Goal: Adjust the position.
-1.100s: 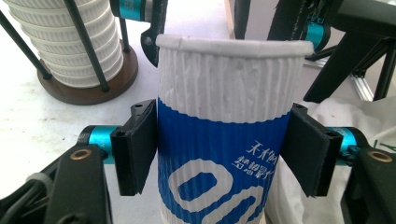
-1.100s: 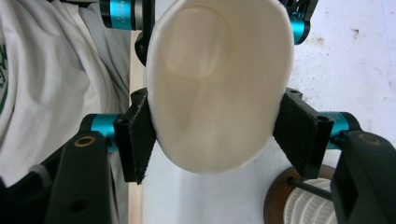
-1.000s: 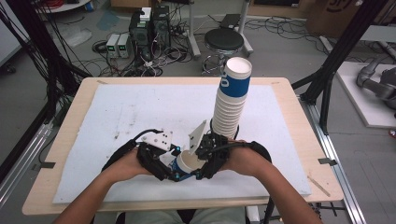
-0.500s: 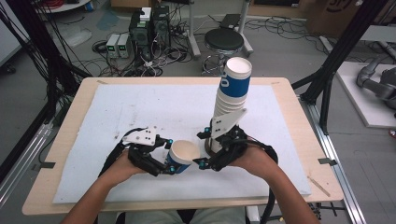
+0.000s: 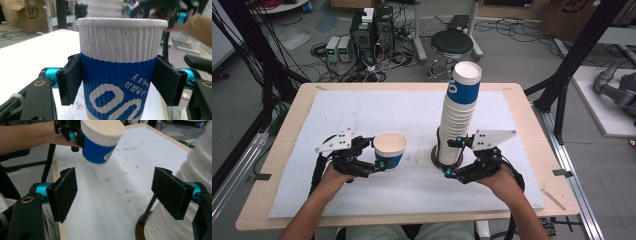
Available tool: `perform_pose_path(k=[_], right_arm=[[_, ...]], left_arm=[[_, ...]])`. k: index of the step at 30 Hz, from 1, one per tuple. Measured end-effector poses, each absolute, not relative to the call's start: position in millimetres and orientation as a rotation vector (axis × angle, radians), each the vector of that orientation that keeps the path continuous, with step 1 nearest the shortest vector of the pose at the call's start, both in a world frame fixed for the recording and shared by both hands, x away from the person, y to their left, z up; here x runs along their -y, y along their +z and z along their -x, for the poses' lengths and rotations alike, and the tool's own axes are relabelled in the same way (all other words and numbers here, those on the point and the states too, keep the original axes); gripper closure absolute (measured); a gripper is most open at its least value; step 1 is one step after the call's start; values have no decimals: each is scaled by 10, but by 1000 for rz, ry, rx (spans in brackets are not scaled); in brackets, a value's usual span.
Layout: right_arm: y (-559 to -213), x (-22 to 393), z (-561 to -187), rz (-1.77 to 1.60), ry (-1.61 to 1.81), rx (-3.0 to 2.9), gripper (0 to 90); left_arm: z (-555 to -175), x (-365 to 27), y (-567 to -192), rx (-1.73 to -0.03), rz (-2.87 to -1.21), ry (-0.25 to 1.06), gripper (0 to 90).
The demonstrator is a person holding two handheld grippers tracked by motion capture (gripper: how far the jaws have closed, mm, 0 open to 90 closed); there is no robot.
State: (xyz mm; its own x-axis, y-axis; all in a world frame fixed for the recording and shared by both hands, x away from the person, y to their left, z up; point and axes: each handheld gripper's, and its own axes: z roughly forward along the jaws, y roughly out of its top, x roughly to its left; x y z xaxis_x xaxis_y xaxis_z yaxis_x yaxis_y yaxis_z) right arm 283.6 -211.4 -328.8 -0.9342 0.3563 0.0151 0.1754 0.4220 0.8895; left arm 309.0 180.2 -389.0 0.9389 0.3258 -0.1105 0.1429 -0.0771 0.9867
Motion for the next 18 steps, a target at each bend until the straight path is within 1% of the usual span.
perform_pose_path(k=[9,18], right_arm=[[-3531,2471,-2742,-565,1597,-2343,206],[-3715,2745,-2690,-682,1563,-2207,201]], left_arm=[[-3086,-1940,-3917,-398,-1585,265,284],[-3062,-1993,-3952,-426,-1559,287,277]])
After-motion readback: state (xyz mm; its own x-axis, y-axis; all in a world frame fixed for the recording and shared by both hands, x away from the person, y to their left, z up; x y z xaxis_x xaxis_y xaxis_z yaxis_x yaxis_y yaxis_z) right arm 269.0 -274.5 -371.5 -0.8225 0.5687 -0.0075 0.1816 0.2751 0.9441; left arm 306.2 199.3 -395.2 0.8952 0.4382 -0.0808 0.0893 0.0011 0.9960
